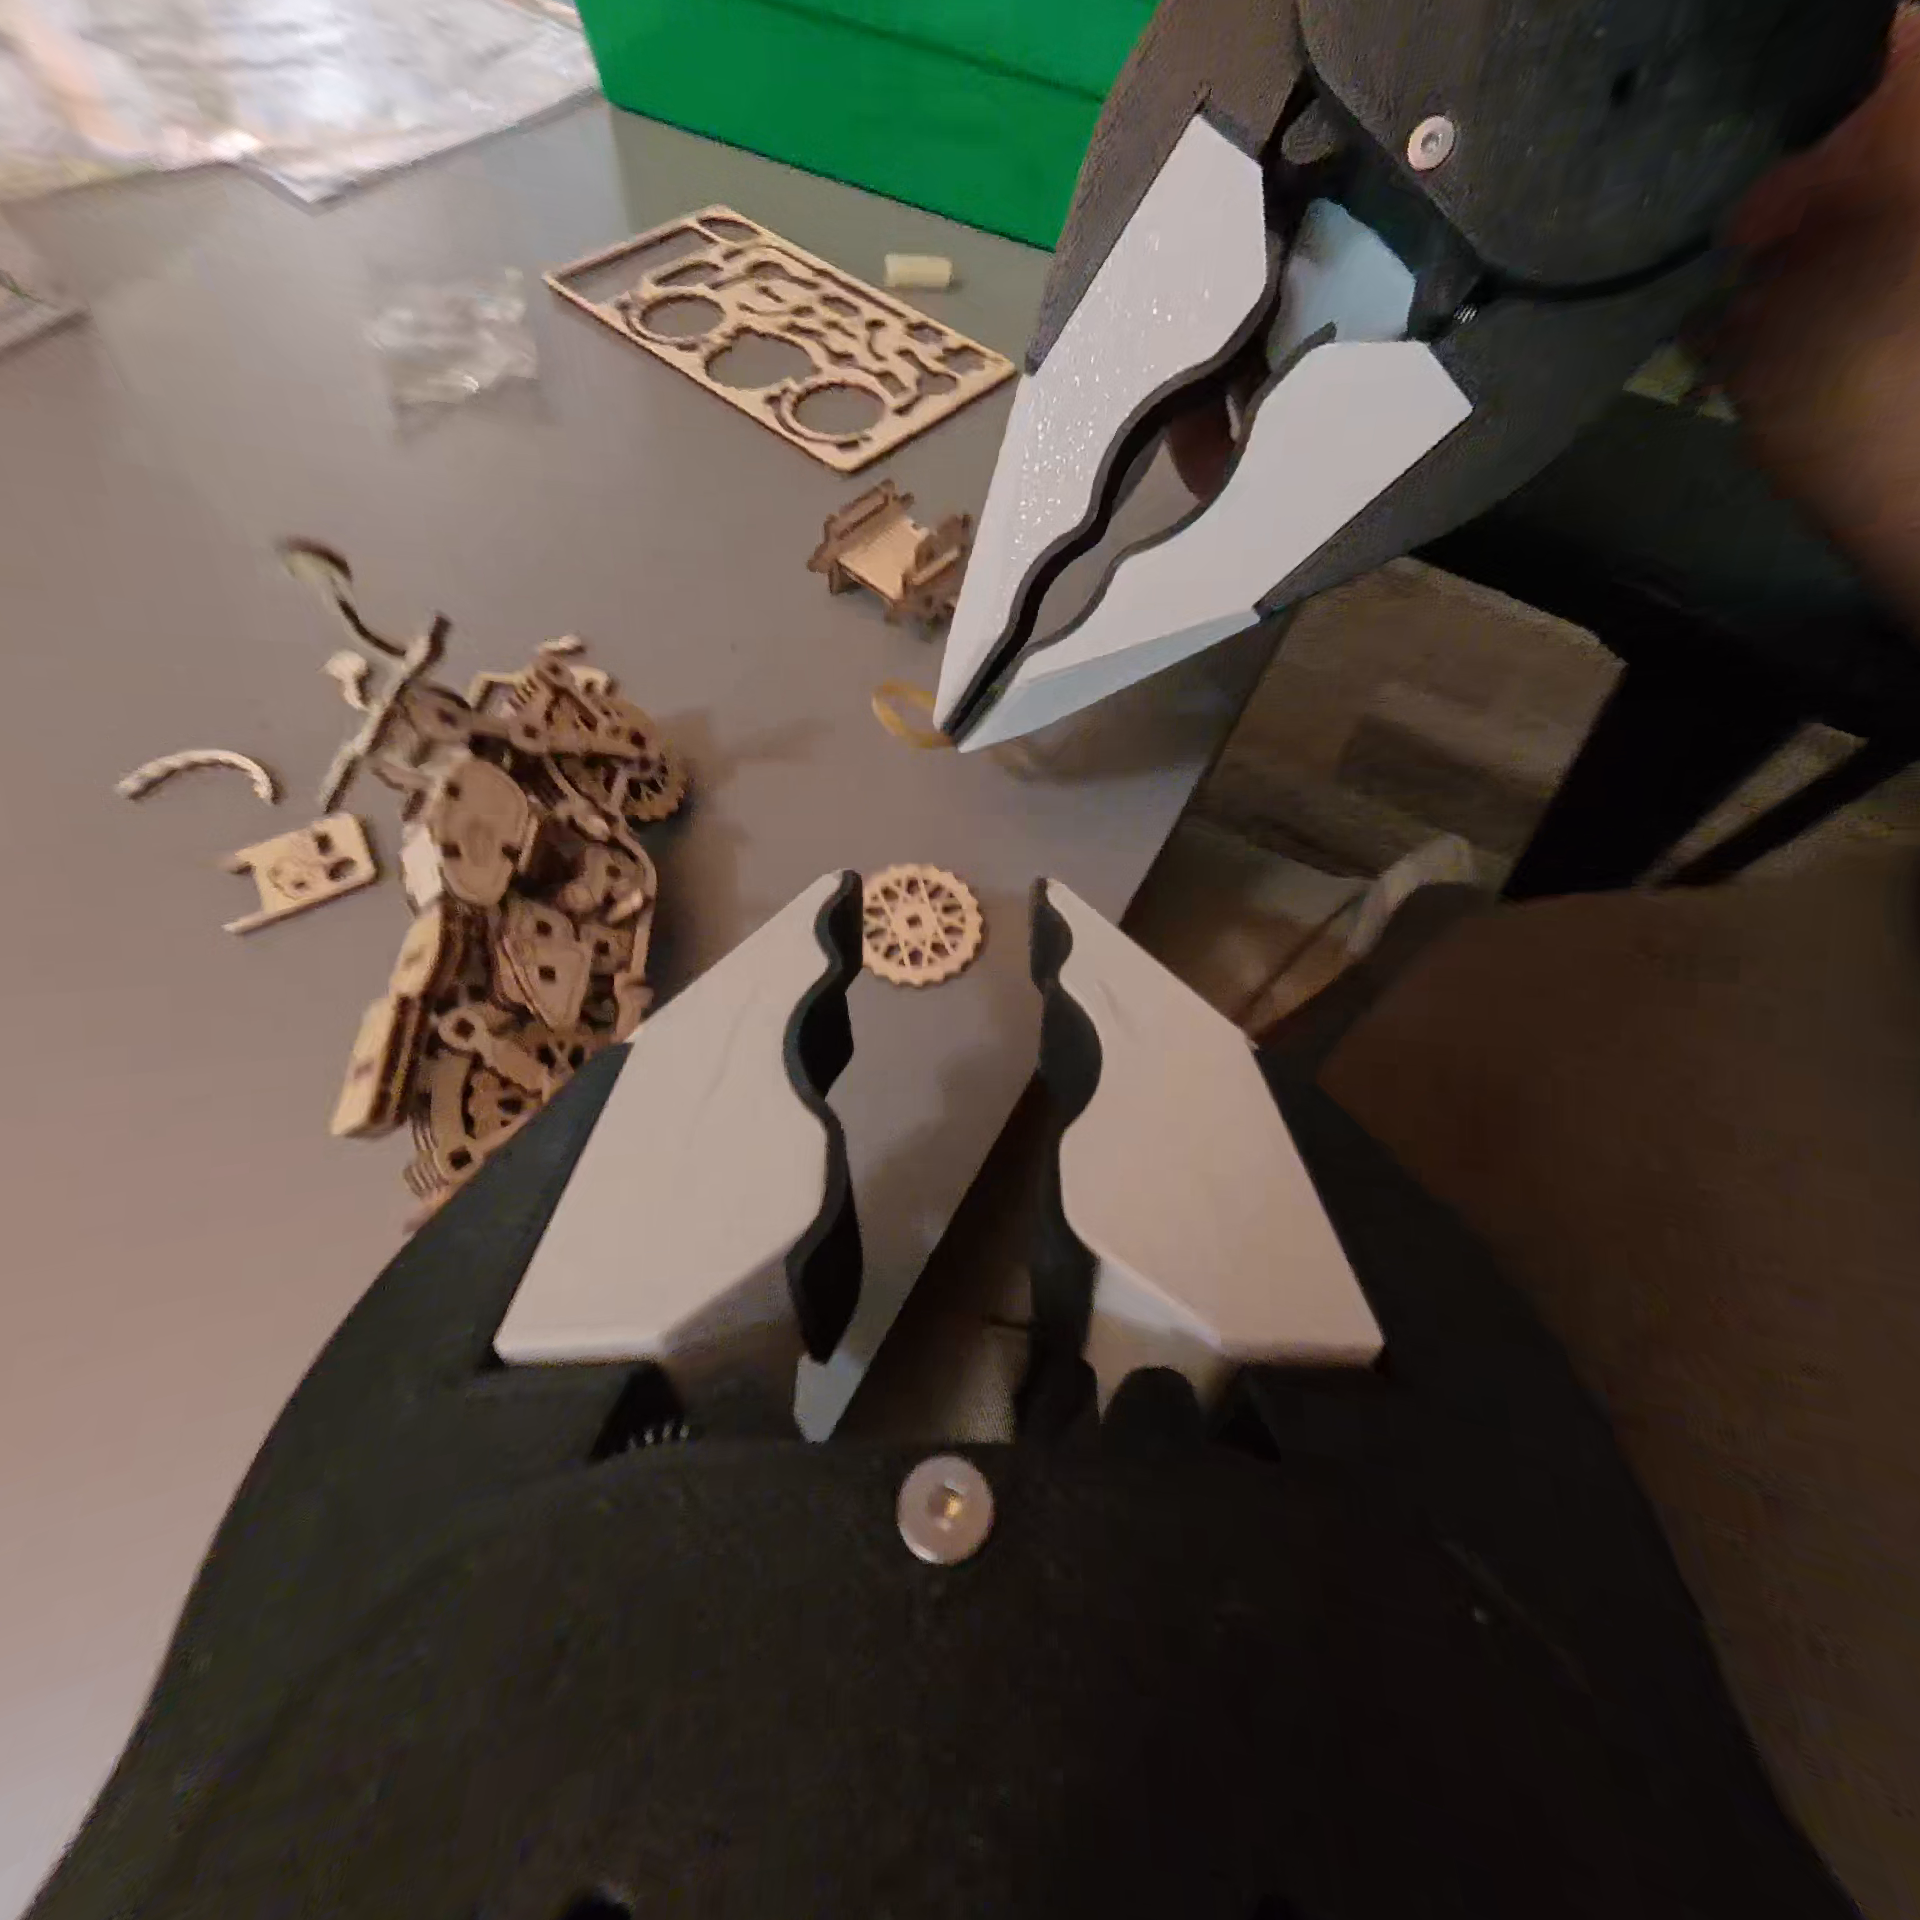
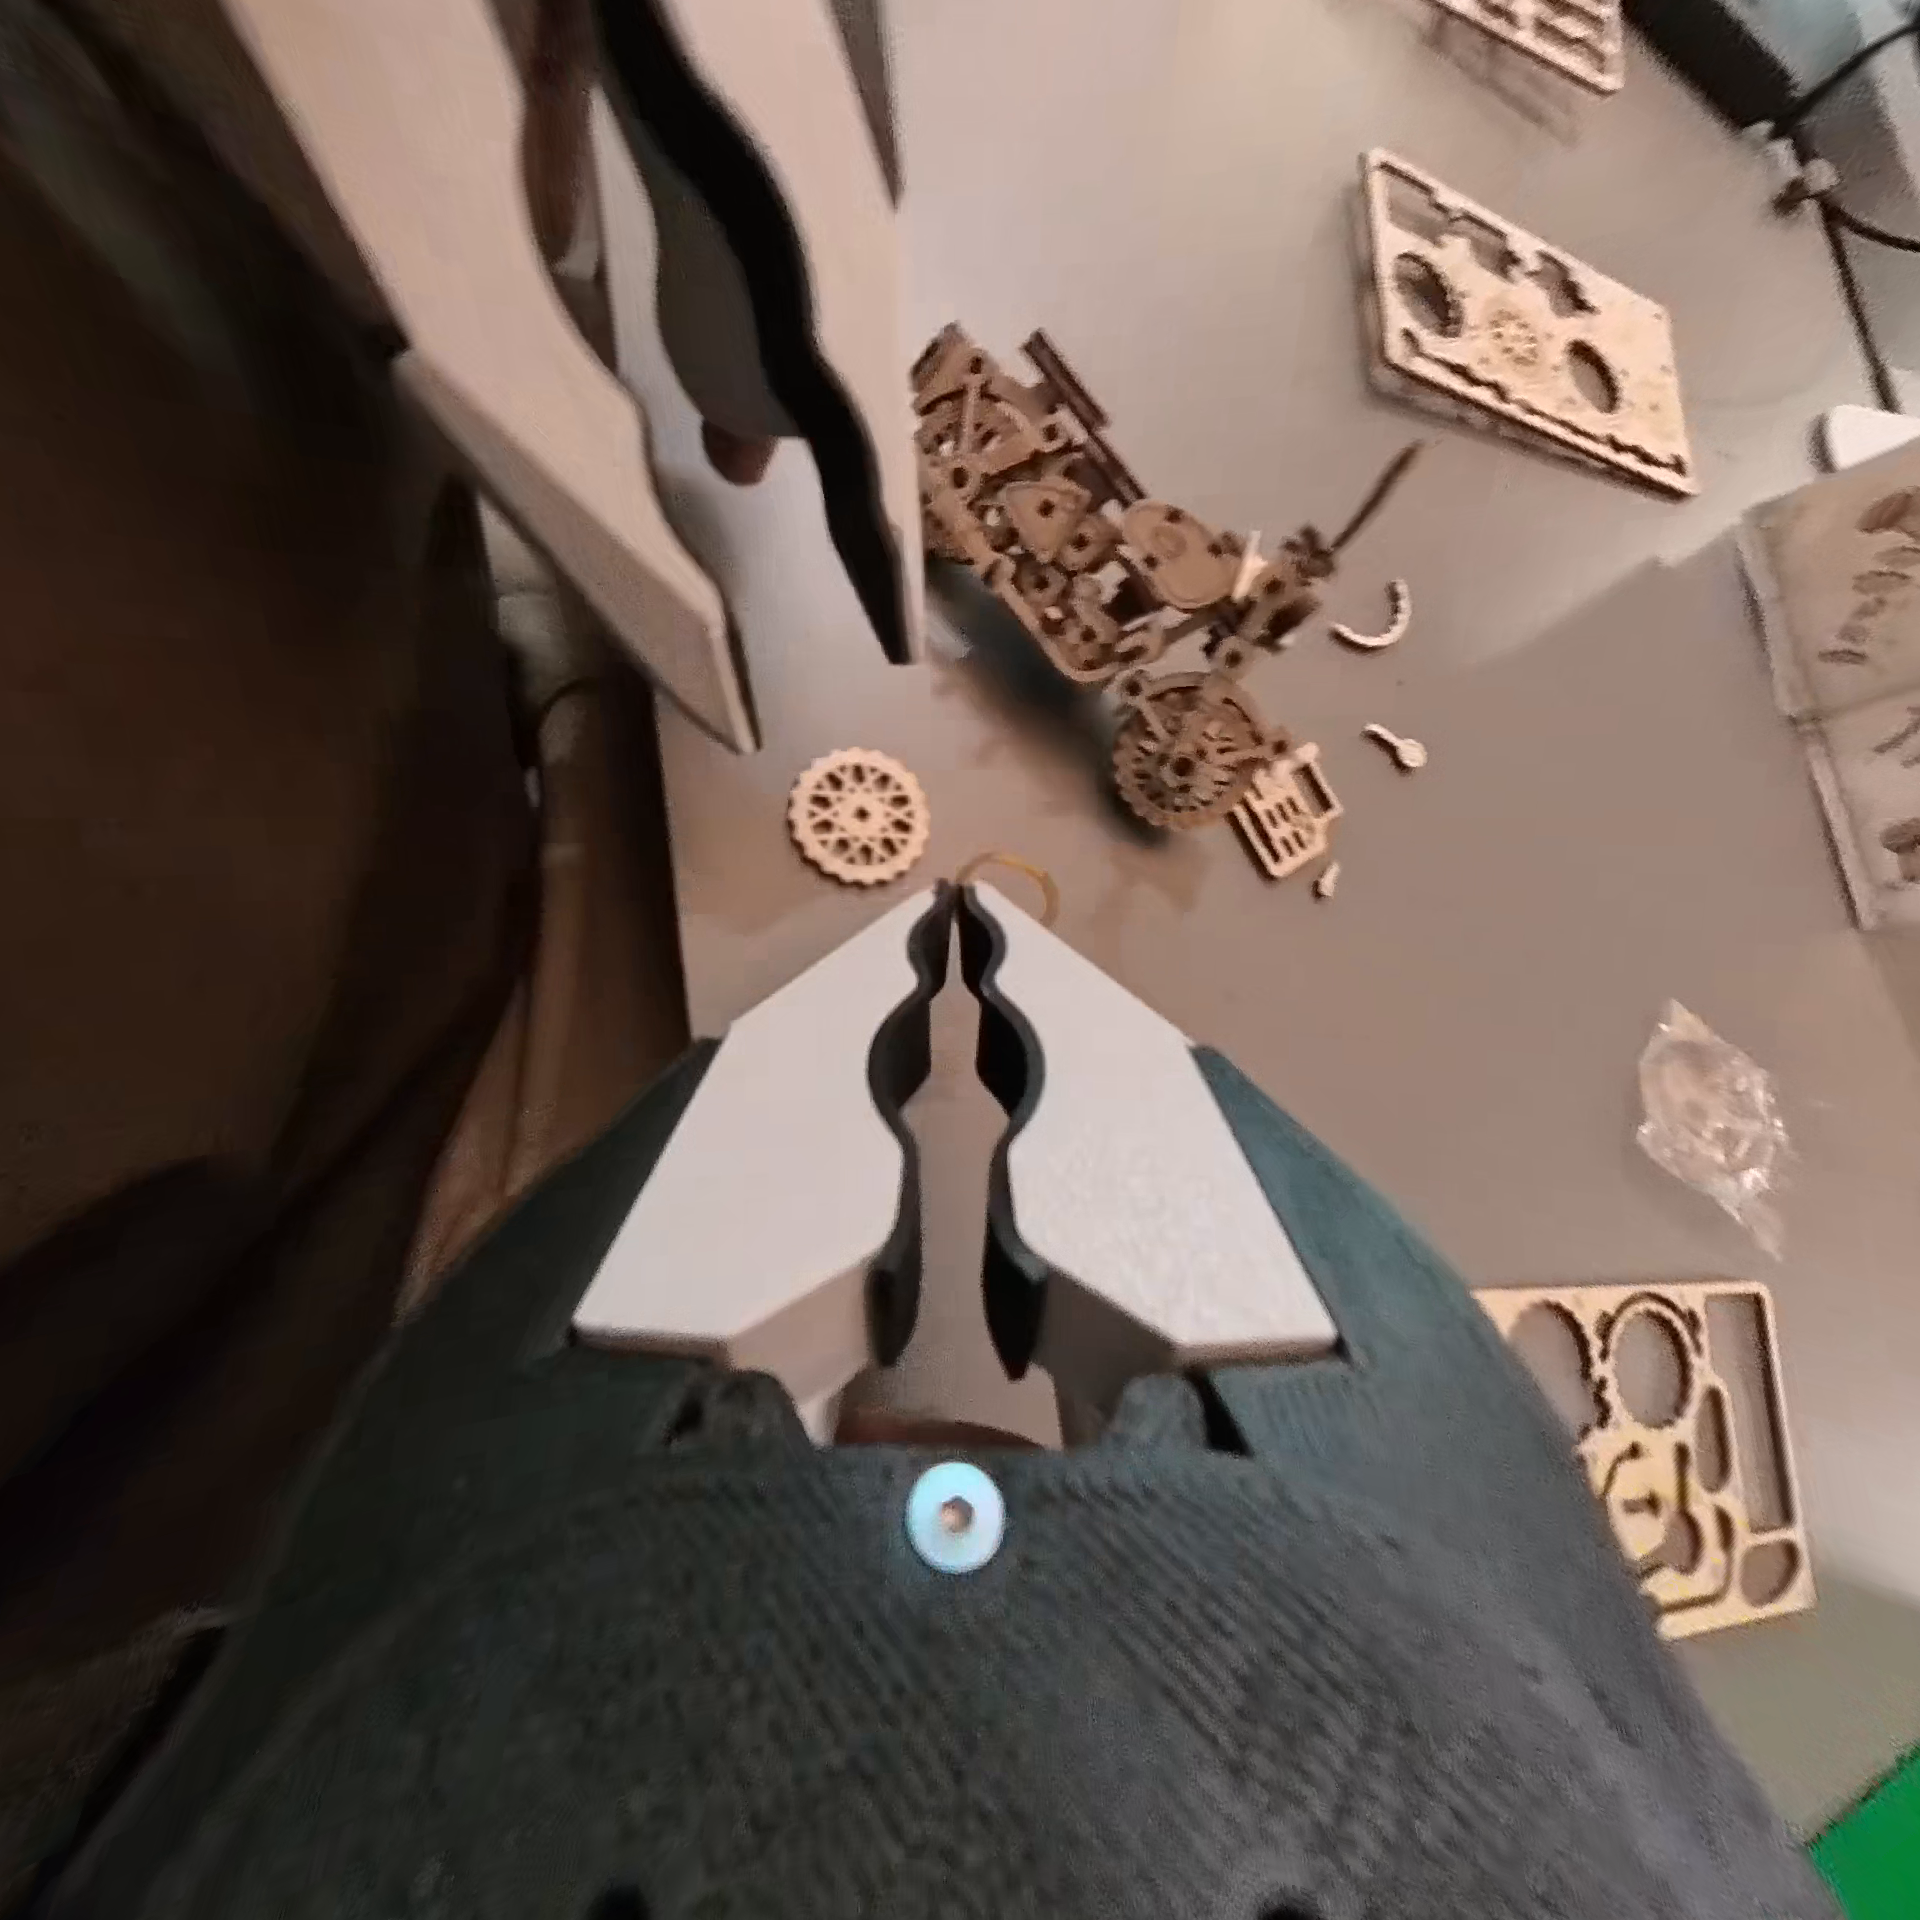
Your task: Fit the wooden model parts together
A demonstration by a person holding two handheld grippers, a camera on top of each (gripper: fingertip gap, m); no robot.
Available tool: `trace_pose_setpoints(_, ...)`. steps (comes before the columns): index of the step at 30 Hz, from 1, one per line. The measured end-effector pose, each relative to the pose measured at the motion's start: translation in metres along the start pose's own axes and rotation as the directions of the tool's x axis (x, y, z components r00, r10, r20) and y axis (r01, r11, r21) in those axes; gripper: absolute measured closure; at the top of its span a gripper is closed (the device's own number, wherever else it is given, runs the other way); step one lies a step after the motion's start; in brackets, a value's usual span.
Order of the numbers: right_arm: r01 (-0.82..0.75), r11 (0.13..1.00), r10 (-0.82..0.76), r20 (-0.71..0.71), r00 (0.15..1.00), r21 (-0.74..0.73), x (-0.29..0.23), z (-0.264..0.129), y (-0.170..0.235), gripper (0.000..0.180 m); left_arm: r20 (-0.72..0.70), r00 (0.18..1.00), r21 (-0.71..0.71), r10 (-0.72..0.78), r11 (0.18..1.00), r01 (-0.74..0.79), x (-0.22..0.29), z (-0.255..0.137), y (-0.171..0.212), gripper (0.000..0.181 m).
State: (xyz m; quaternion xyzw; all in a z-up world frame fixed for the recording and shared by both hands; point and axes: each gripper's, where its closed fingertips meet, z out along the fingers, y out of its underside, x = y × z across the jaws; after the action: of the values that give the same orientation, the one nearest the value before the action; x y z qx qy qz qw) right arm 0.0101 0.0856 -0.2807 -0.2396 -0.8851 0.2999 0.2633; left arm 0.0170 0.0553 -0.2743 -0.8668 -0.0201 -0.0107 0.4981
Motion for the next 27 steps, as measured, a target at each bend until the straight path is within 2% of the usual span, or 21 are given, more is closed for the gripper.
trace_pose_setpoints(1,-0.021,1.000,0.021,-0.014,1.000,0.017,0.005,-0.002,0.000,0.179,0.041,0.999,-0.008,0.032,0.999,-0.032,0.000,0.002,-0.005,0.147)
trace_pose_setpoints(5,-0.063,0.997,0.065,-0.021,0.998,0.052,0.010,-0.003,0.003,0.179,0.182,0.938,-0.189,0.297,0.946,-0.263,-0.005,0.016,0.006,0.136)
trace_pose_setpoints(7,-0.059,0.998,0.060,-0.031,0.998,0.024,0.011,-0.004,0.009,0.179,0.179,0.901,-0.273,0.396,0.900,-0.341,-0.001,0.024,0.021,0.129)
trace_pose_setpoints(10,-0.042,0.999,0.041,-0.075,0.996,-0.011,0.014,-0.008,0.016,0.179,0.220,0.830,-0.282,0.512,0.848,-0.449,0.002,0.026,0.019,0.136)
trace_pose_setpoints(13,-0.046,0.998,0.043,-0.072,0.996,-0.036,0.013,-0.011,0.024,0.179,0.189,0.848,-0.314,0.495,0.849,-0.426,0.007,0.027,0.023,0.148)
trace_pose_setpoints(15,-0.040,0.999,0.037,-0.086,0.996,-0.037,0.014,-0.016,0.024,0.179,0.166,0.881,-0.331,0.443,0.866,-0.373,0.008,0.028,0.025,0.149)
trace_pose_setpoints(16,-0.032,0.999,0.029,-0.095,0.995,-0.027,0.015,-0.018,0.020,0.179,0.132,0.907,-0.330,0.400,0.881,-0.341,0.011,0.028,0.025,0.143)
trace_pose_setpoints(17,-0.023,1.000,0.022,-0.101,0.995,-0.013,0.015,-0.020,0.017,0.179,0.073,0.936,-0.318,0.345,0.897,-0.306,0.017,0.028,0.023,0.128)
trace_pose_setpoints(18,-0.016,1.000,0.016,-0.105,0.994,-0.001,0.015,-0.022,0.013,0.179,0.017,0.957,-0.302,0.290,0.914,-0.272,0.024,0.027,0.020,0.120)
trace_pose_setpoints(20,-0.008,1.000,0.009,-0.110,0.994,0.011,0.015,-0.025,0.010,0.179,-0.038,0.973,-0.270,0.229,0.935,-0.231,0.030,0.022,0.011,0.119)
trace_pose_setpoints(25,-0.020,1.000,0.020,-0.111,0.994,-0.001,0.017,-0.023,0.014,0.178,-0.081,0.956,-0.397,0.283,0.870,-0.292,0.024,0.021,0.032,0.103)
trace_pose_setpoints(27,-0.025,1.000,0.025,-0.109,0.994,-0.002,0.017,-0.022,0.015,0.179,-0.067,0.941,-0.428,0.332,0.842,-0.328,0.019,0.026,0.041,0.106)
